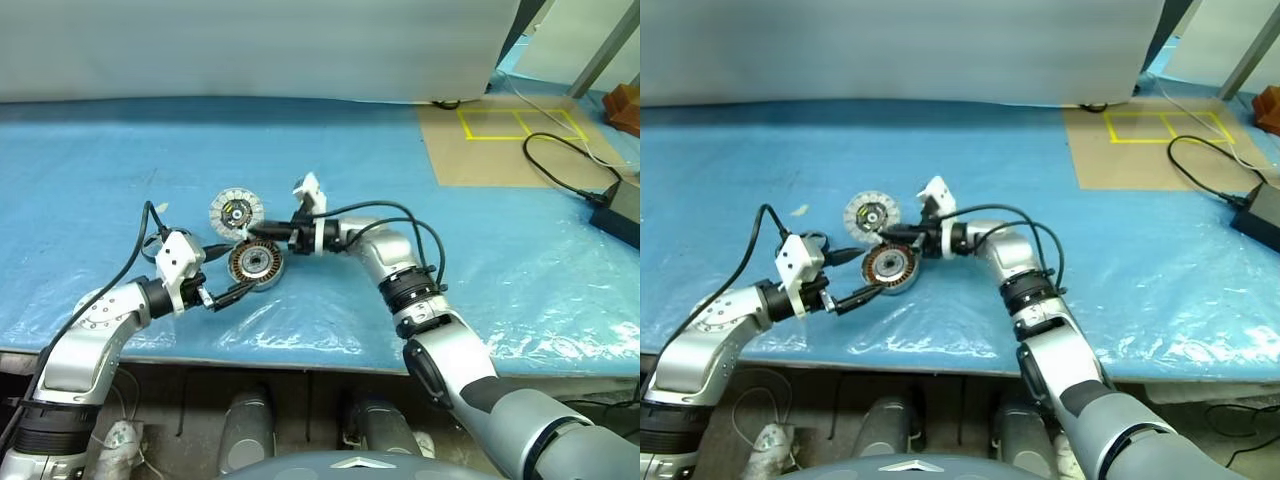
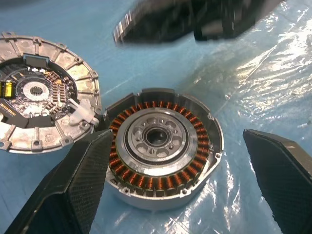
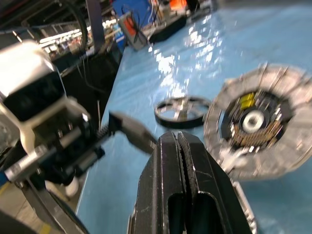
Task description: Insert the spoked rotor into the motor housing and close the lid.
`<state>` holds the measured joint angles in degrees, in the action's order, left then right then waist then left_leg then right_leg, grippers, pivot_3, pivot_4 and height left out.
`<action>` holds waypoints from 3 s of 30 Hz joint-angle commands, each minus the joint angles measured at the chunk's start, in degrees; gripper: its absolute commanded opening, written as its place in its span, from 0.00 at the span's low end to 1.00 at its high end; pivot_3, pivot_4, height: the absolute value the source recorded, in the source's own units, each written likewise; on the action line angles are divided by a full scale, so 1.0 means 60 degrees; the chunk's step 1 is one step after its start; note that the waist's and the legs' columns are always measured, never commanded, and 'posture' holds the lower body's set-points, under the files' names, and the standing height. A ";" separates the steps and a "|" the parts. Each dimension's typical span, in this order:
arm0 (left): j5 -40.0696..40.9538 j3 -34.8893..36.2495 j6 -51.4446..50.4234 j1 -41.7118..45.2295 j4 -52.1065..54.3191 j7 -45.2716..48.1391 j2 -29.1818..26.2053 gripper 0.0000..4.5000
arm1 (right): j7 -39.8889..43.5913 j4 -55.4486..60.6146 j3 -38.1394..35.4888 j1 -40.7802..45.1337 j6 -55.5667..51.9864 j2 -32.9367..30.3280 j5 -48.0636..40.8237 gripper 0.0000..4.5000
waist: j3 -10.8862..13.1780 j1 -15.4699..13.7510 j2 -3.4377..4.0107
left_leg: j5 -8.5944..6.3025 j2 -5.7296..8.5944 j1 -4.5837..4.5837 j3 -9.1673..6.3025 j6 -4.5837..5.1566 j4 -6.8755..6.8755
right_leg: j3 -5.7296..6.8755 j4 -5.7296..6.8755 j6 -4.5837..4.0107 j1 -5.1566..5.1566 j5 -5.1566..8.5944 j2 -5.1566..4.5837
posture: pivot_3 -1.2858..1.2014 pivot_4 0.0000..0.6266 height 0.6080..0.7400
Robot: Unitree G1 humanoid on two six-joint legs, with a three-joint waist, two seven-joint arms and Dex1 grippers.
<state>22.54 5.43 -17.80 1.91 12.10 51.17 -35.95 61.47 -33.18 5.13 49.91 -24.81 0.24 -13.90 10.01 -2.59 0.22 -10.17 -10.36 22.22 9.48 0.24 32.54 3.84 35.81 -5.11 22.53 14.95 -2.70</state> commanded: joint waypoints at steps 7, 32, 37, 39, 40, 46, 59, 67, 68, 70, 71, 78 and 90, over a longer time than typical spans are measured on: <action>0.0062 0.1183 0.0318 -0.0123 -0.0230 -0.0022 -0.0663 1.00 | -0.0160 0.2691 0.0217 -0.0657 -0.0896 -0.1090 -0.0409 0.00 | 0.0001 -0.0015 -0.0002 | -0.0001 0.0001 -0.0010 0.0000 -0.0005 -0.0017 | 0.0004 -0.0016 -0.0002 -0.0008 0.0002 0.0000 | 0.52 0.24 1.00; 0.4087 0.4761 -0.3284 -0.1378 -0.0534 -0.3264 0.1494 1.00 | -0.1380 0.3419 0.0566 -0.1891 -0.1277 -0.1628 -0.0492 0.00 | 0.0006 -0.0024 -0.0035 | -0.0019 0.0004 -0.0024 0.0000 -0.0037 -0.0012 | -0.0001 -0.0022 -0.0003 -0.0023 0.0004 -0.0001 | 0.52 0.24 1.00; 0.3270 0.4255 -0.2751 -0.0749 0.0238 -0.2825 0.0248 1.00 | -0.1346 0.3368 0.0611 -0.1870 -0.1261 -0.1697 -0.0470 0.00 | 0.0009 -0.0060 -0.0075 | -0.0020 0.0001 -0.0034 -0.0007 -0.0034 -0.0007 | 0.0000 -0.0021 0.0000 -0.0035 0.0003 0.0002 | 0.52 0.24 1.00; 0.3378 0.4174 -0.3065 0.0116 0.0324 -0.2688 -0.0566 1.00 | -0.1313 0.3297 0.0661 -0.1820 -0.1177 -0.1742 -0.0404 0.00 | 0.0014 -0.0224 -0.0087 | -0.0019 0.0001 -0.0036 -0.0012 -0.0035 -0.0003 | 0.0004 -0.0018 0.0000 -0.0039 0.0003 0.0002 | 0.52 0.24 1.00; 0.3348 0.4028 -0.3183 0.0602 0.0142 -0.2392 -0.1119 1.00 | -0.1306 0.3253 0.0672 -0.1792 -0.1161 -0.1743 -0.0399 0.00 | 0.0014 -0.0257 -0.0086 | -0.0018 -0.0001 -0.0037 -0.0016 -0.0037 0.0003 | 0.0007 -0.0012 0.0000 -0.0041 0.0003 0.0005 | 0.52 0.24 1.00; 0.1135 0.0907 -0.2994 0.3870 -0.3669 0.0324 -0.3818 1.00 | -0.1373 0.2813 0.0842 -0.1712 -0.0837 -0.1623 -0.0255 0.00 | 0.0013 -0.0223 -0.0060 | -0.0015 0.0033 -0.0075 -0.0005 -0.0042 -0.0007 | -0.0023 -0.0016 0.0013 -0.0059 -0.0001 -0.0009 | 0.52 0.24 1.00; -0.5836 -0.5221 0.1994 1.2335 -1.3118 0.5300 -0.2327 1.00 | -0.2220 0.3378 0.0694 -0.2485 -0.1002 -0.1319 -0.0366 0.00 | 0.0027 -0.0249 -0.0108 | 0.0007 0.0079 -0.0007 -0.0027 -0.0028 -0.0041 | 0.0013 -0.0034 0.0074 -0.0021 -0.0037 -0.0061 | 0.52 0.24 1.00; -0.7814 -0.6315 0.3024 1.2914 -1.4237 0.6585 -0.1302 1.00 | -0.2589 0.3644 0.0653 -0.2776 -0.1123 -0.1434 -0.0366 0.00 | 0.0036 -0.0253 -0.0123 | 0.0011 0.0065 0.0113 -0.0099 -0.0019 -0.0013 | 0.0100 -0.0004 0.0071 0.0057 -0.0040 -0.0062 | 0.52 0.24 1.00; -0.8022 -0.6413 0.3126 1.2914 -1.4286 0.6598 -0.1226 1.00 | -0.2633 0.3647 0.0655 -0.2777 -0.1143 -0.1421 -0.0379 0.00 | 0.0036 -0.0258 -0.0123 | 0.0011 0.0068 0.0116 -0.0106 -0.0019 -0.0012 | 0.0104 -0.0004 0.0071 0.0056 -0.0040 -0.0065 | 0.52 0.24 1.00; -0.8246 -0.6448 0.3289 1.2947 -1.4345 0.6612 -0.1053 1.00 | -0.2706 0.3608 0.0670 -0.2756 -0.1142 -0.1385 -0.0385 0.00 | 0.0036 -0.0274 -0.0123 | 0.0011 0.0073 0.0115 -0.0112 -0.0018 -0.0005 | 0.0109 -0.0003 0.0071 0.0048 -0.0040 -0.0073 | 0.52 0.24 1.00; -0.8308 -0.6409 0.3327 1.2966 -1.4377 0.6617 -0.1011 1.00 | -0.2725 0.3613 0.0678 -0.2756 -0.1145 -0.1378 -0.0388 0.00 | 0.0036 -0.0289 -0.0123 | 0.0011 0.0073 0.0121 -0.0118 -0.0017 0.0001 | 0.0114 -0.0003 0.0071 0.0047 -0.0040 -0.0074 | 0.52 0.24 1.00; -0.8729 -0.6267 0.3474 1.2808 -1.4522 0.6097 -0.0821 1.00 | -0.2681 0.3374 0.0798 -0.2574 -0.0964 -0.1357 -0.0266 0.00 | 0.0036 -0.0307 -0.0123 | 0.0010 0.0070 0.0136 -0.0132 -0.0013 0.0023 | 0.0127 0.0013 0.0069 0.0051 -0.0041 -0.0076 | 0.52 0.24 1.00; -0.8751 -0.5957 0.3355 1.2397 -1.4641 0.5427 -0.0510 1.00 | -0.2739 0.3559 0.0787 -0.2709 -0.1128 -0.1417 -0.0269 0.00 | 0.0036 -0.0326 -0.0123 | 0.0010 0.0070 0.0138 -0.0135 -0.0011 0.0036 | 0.0129 0.0026 0.0068 0.0051 -0.0041 -0.0079 | 0.52 0.24 1.00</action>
<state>-29.83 -31.29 2.53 76.13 -75.74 83.66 -38.51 45.12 -14.35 9.93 33.51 -31.59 -8.45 -14.69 10.23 -4.54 -0.51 -10.11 -9.94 23.06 8.67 0.18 32.77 4.62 35.97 -4.71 22.83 14.70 -3.17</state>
